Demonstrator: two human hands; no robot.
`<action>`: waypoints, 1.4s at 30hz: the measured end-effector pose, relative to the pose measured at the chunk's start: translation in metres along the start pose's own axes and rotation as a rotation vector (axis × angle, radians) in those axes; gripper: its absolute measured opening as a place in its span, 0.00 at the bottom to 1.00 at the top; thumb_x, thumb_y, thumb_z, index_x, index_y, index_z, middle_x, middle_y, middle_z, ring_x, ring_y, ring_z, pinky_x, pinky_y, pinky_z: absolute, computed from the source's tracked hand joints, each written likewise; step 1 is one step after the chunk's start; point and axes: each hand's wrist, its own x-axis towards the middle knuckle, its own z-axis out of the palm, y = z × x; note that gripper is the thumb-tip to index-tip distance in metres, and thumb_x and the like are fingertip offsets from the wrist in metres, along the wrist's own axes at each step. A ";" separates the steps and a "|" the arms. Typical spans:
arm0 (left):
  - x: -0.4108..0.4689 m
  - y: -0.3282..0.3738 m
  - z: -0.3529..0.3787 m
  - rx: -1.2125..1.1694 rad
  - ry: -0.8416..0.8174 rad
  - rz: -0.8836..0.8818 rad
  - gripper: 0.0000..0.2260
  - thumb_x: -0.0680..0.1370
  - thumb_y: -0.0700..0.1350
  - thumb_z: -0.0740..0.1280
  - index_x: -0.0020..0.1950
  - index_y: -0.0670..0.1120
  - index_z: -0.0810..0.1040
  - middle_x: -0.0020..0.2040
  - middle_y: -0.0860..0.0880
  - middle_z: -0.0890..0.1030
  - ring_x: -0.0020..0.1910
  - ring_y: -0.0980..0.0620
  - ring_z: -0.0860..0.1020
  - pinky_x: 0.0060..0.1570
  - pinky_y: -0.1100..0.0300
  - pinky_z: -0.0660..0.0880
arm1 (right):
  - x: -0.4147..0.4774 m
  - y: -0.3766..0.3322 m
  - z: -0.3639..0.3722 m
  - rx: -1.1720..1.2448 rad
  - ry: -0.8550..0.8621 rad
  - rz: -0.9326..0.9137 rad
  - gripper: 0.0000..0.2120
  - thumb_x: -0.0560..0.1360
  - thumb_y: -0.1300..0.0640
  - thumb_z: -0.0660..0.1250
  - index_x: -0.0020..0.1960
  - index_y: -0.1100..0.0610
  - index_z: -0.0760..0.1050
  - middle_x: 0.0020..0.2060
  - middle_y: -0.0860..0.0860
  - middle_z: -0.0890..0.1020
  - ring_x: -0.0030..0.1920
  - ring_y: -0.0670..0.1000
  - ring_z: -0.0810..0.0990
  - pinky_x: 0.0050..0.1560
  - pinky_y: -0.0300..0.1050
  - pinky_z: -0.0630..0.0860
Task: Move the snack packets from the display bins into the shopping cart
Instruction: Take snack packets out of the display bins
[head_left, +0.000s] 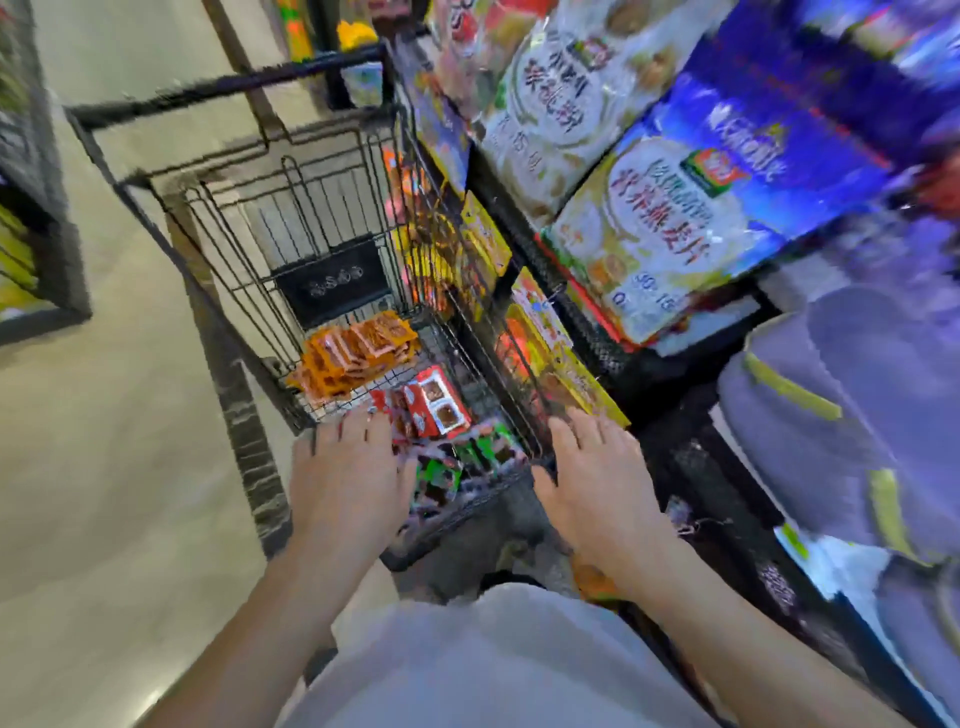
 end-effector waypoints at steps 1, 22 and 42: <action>-0.002 0.007 -0.008 0.009 0.028 0.043 0.26 0.83 0.63 0.59 0.76 0.50 0.70 0.76 0.49 0.73 0.75 0.46 0.70 0.74 0.47 0.68 | -0.015 0.005 -0.003 0.005 -0.001 0.037 0.28 0.79 0.44 0.67 0.74 0.60 0.73 0.71 0.59 0.75 0.69 0.63 0.75 0.69 0.58 0.72; -0.231 0.341 -0.014 0.057 0.131 0.871 0.25 0.72 0.52 0.81 0.62 0.38 0.83 0.61 0.38 0.84 0.61 0.34 0.81 0.58 0.39 0.77 | -0.415 0.239 0.032 0.097 0.224 0.906 0.26 0.75 0.46 0.71 0.68 0.60 0.76 0.65 0.58 0.79 0.60 0.63 0.79 0.60 0.58 0.76; -0.349 0.671 0.004 0.027 0.161 1.451 0.26 0.83 0.63 0.58 0.78 0.52 0.67 0.75 0.51 0.74 0.72 0.47 0.72 0.68 0.51 0.71 | -0.608 0.456 0.058 0.158 0.187 1.318 0.26 0.78 0.48 0.69 0.72 0.60 0.74 0.68 0.58 0.78 0.65 0.63 0.77 0.63 0.58 0.77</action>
